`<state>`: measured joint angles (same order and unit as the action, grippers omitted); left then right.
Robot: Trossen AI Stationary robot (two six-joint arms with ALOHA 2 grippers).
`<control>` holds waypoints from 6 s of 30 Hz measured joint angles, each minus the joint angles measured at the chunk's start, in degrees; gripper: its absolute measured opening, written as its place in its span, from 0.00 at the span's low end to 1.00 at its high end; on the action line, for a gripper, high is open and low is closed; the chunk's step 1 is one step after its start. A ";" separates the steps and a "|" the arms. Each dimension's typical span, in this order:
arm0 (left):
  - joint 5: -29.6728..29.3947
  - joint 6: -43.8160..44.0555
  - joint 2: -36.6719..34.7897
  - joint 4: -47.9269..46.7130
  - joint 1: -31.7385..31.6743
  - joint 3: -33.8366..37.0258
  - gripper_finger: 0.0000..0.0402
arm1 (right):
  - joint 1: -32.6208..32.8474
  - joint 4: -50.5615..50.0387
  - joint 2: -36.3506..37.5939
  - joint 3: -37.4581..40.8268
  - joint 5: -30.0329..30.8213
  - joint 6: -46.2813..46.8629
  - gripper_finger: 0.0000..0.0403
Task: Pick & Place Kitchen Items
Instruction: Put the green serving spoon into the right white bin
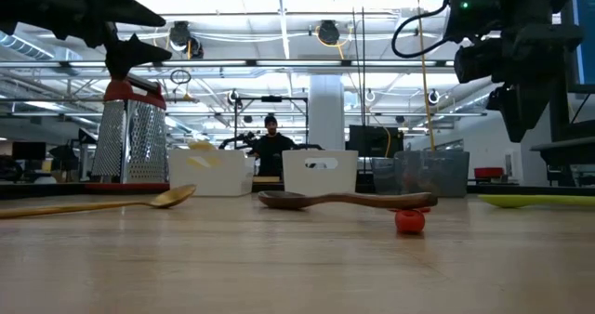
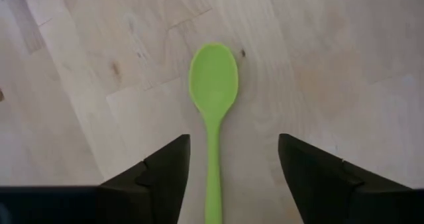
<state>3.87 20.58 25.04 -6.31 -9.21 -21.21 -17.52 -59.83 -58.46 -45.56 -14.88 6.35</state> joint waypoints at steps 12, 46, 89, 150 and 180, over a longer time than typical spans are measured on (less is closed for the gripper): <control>0.01 1.81 0.07 0.55 -0.02 0.00 0.71 | 0.00 5.32 0.02 0.04 -0.15 6.47 0.56; 5.10 -3.02 0.07 -2.01 -0.07 0.00 0.71 | 21.81 3.93 -12.96 3.10 13.33 14.51 0.57; 5.08 -2.50 0.08 -3.03 -0.07 0.00 0.71 | 21.79 21.20 -12.83 15.85 14.72 17.00 0.52; 5.06 -2.85 0.09 -2.95 -0.07 0.00 0.71 | 0.36 51.59 -8.98 -8.12 -9.34 51.52 0.05; 5.07 -5.06 0.07 -2.95 -0.07 0.00 0.71 | -24.01 68.47 -37.95 -26.71 -33.39 80.46 0.05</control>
<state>8.93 15.52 25.11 -9.26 -9.28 -21.21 -41.53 8.64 -96.40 -72.27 -48.27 86.81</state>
